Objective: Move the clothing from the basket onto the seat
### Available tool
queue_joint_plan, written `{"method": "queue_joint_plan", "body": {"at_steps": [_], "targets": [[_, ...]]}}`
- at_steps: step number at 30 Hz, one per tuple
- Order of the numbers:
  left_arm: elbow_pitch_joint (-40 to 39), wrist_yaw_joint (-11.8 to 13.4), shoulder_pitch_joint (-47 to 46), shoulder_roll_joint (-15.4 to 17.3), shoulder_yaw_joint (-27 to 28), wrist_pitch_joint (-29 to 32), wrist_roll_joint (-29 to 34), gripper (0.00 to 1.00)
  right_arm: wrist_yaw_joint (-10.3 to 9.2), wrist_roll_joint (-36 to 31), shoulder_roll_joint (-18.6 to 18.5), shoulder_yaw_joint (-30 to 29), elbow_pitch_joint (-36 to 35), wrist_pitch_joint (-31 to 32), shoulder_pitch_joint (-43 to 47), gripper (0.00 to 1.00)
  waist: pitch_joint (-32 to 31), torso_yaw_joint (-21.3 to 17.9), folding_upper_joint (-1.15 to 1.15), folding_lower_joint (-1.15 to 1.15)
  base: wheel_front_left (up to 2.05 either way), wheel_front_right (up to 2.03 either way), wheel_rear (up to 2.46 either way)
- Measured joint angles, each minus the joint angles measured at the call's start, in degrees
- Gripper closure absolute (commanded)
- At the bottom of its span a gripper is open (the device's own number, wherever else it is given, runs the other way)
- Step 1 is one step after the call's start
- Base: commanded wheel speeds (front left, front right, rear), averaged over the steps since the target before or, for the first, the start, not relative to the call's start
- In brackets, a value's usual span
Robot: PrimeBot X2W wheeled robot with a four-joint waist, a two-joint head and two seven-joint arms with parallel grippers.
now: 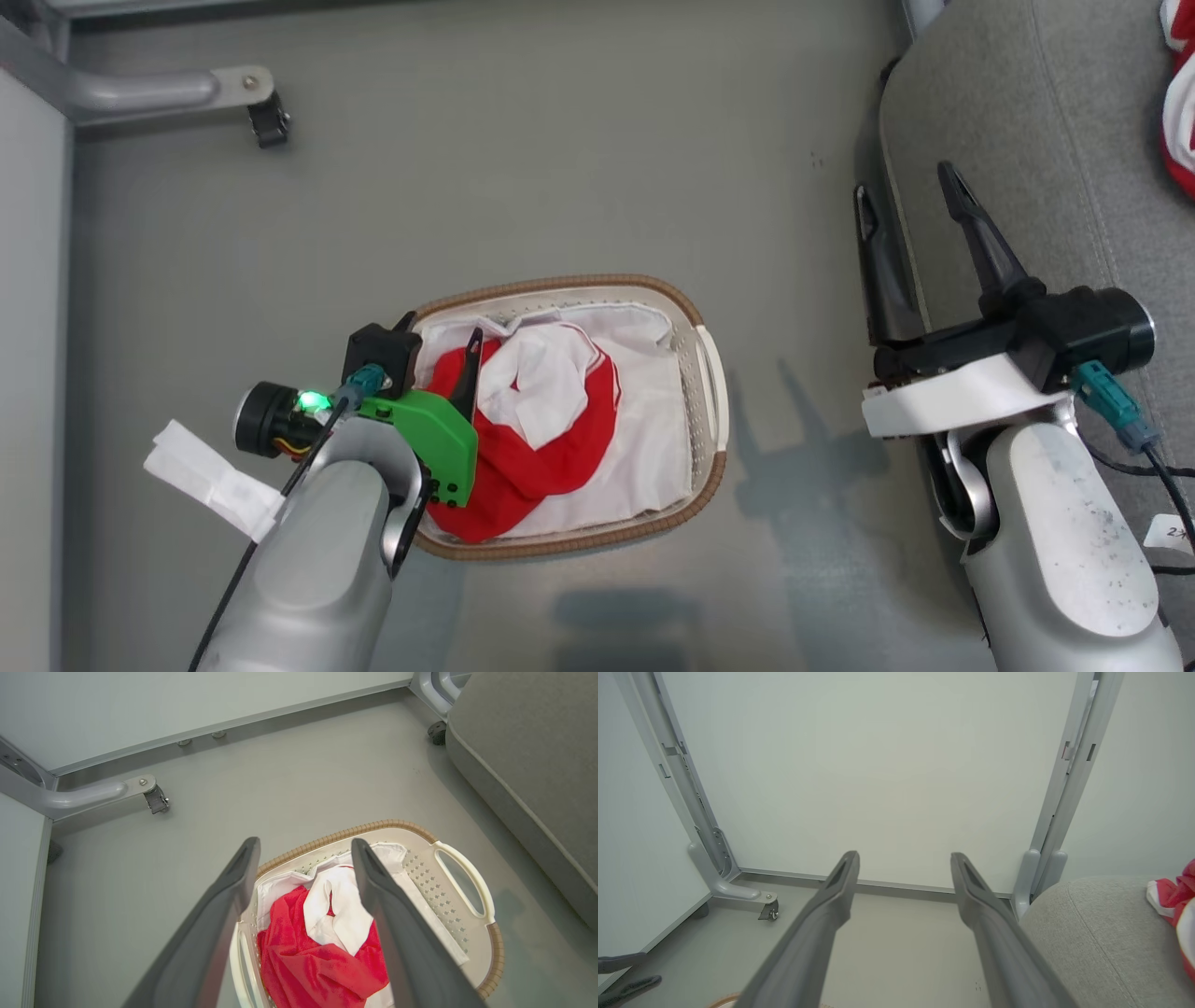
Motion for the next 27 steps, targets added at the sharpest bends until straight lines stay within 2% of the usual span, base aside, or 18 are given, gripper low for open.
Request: {"method": "queue_joint_plan", "body": {"at_steps": [10,14,27], "targets": [[13.6,0.1,-10.0,0.2,-2.8,2.6,2.6,0.00,0.00,2.9,-0.1,0.6,-4.8,0.0,-5.4,0.00,13.4,-4.8,0.00,0.01,0.00,0.00,0.00],[17.2,0.4,-13.0,1.5,-3.3,2.5,3.3,0.00,0.00,4.5,-0.1,1.4,-6.0,0.0,-6.6,0.00,18.1,-7.1,0.00,0.01,0.00,0.00,0.00],[23.8,1.2,-20.0,4.4,-4.3,1.7,3.9,0.00,0.00,8.3,0.0,3.5,-8.0,0.0,-8.4,0.00,27.8,-14.6,0.00,0.01,0.00,0.00,0.00]]}}
